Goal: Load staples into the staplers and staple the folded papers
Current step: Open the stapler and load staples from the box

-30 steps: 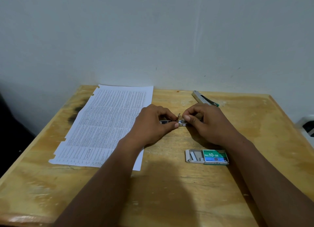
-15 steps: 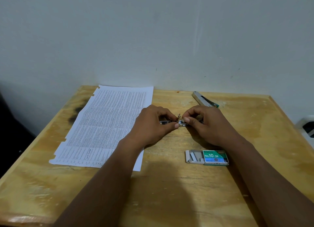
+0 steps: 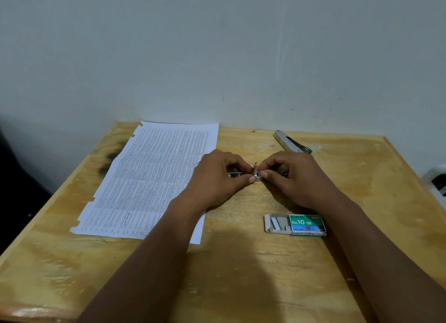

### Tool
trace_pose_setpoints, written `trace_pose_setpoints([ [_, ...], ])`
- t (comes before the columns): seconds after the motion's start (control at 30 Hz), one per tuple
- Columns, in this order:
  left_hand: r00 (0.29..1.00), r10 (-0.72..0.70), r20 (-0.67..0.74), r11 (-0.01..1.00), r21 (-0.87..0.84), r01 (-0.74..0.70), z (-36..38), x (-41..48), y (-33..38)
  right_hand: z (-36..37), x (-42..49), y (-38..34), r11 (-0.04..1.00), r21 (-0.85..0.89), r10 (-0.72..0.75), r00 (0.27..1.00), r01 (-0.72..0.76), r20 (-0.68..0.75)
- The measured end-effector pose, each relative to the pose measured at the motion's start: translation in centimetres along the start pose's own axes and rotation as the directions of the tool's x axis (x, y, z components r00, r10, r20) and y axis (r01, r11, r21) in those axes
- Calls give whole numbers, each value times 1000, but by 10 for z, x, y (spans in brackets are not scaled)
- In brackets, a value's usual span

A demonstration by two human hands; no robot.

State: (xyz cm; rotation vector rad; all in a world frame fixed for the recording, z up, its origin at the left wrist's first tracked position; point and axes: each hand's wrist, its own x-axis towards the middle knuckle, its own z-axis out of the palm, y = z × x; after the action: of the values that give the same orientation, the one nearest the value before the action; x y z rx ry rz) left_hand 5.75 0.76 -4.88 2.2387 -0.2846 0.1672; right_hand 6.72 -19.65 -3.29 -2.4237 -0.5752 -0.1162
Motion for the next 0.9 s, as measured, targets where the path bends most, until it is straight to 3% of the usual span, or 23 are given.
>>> trace_pose_setpoints([
  [0.3, 1000, -13, 5, 1000, -17, 13, -1, -1, 3, -6, -9, -2, 995, -47, -93, 996, 93, 14],
  [0.4, 1000, -21, 0, 1000, -7, 21, 0, -2, 4, -10, -8, -2, 993, -115, -25, 1000, 23, -15],
  [0.5, 1000, -23, -10, 1000, -19, 23, -1, -3, 5, -22, -10, 5, 974, -199, 83, 987, -109, -135],
  [0.57, 1000, -22, -12, 999, -24, 22, -1, -3, 5, -27, -15, 8, 979, -146, 113, 973, -143, -201],
  [0.7, 1000, -21, -16, 1000, -17, 20, 0, -3, 5, -20, -18, -7, 1000, 13, 12, 967, -9, -253],
  [0.8, 1000, 4, -18, 1000, -3, -4, 0, -3, 6, -8, -14, -21, 992, -12, -126, 982, 126, -143],
  [0.9, 1000, 7, -14, 1000, 5, -7, 0, -4, 6, -5, -11, -20, 993, -76, -103, 981, 92, -162],
])
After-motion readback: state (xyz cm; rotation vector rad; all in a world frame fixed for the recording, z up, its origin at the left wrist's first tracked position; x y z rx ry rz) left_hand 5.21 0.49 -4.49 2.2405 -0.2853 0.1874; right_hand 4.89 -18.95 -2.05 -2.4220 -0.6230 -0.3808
